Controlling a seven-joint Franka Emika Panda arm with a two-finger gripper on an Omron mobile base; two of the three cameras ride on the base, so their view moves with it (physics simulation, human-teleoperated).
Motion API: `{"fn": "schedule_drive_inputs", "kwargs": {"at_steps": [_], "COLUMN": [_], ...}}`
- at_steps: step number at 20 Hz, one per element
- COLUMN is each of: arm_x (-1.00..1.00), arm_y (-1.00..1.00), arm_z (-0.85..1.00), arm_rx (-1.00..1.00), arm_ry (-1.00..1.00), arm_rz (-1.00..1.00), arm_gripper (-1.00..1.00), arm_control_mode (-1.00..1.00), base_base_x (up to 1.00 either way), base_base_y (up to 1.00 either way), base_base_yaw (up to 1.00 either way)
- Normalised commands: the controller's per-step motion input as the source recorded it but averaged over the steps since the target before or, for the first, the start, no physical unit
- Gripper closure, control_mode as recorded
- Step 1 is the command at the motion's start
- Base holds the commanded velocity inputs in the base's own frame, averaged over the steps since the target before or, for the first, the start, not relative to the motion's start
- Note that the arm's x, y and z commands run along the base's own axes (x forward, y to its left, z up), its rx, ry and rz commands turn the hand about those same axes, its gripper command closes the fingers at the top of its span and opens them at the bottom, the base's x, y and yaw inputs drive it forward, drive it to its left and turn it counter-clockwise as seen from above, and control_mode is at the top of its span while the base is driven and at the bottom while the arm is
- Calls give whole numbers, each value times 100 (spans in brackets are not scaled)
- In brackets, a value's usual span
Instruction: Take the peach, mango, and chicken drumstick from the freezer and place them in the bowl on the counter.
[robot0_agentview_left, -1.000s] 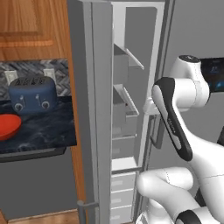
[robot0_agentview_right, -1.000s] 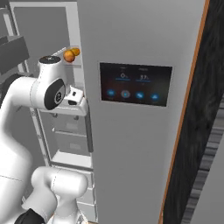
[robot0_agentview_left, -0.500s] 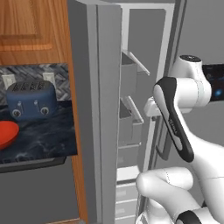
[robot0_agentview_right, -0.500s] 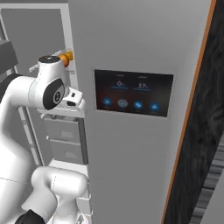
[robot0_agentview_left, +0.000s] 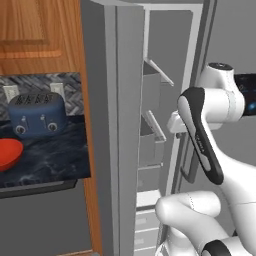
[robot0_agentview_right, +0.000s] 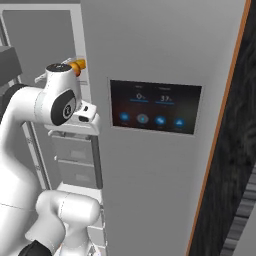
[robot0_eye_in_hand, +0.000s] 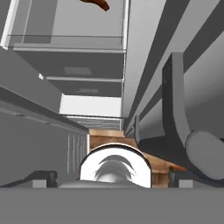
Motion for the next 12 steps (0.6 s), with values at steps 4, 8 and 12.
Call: {"fn": "schedule_drive_inputs", "kwargs": {"at_steps": [4, 8, 12], "arm_x": [0, 0, 0], "arm_y": [0, 0, 0], "arm_z": [0, 0, 0], "arm_rx": [0, 0, 0], "arm_ry": [0, 0, 0], "arm_rz": [0, 0, 0], "arm_gripper": [-100, -100, -100], "arm_control_mode": [100, 100, 100], "base_base_x": [-4, -21, -20], "base_base_y": [36, 33, 40], "base_base_yaw": [0, 1, 2]}}
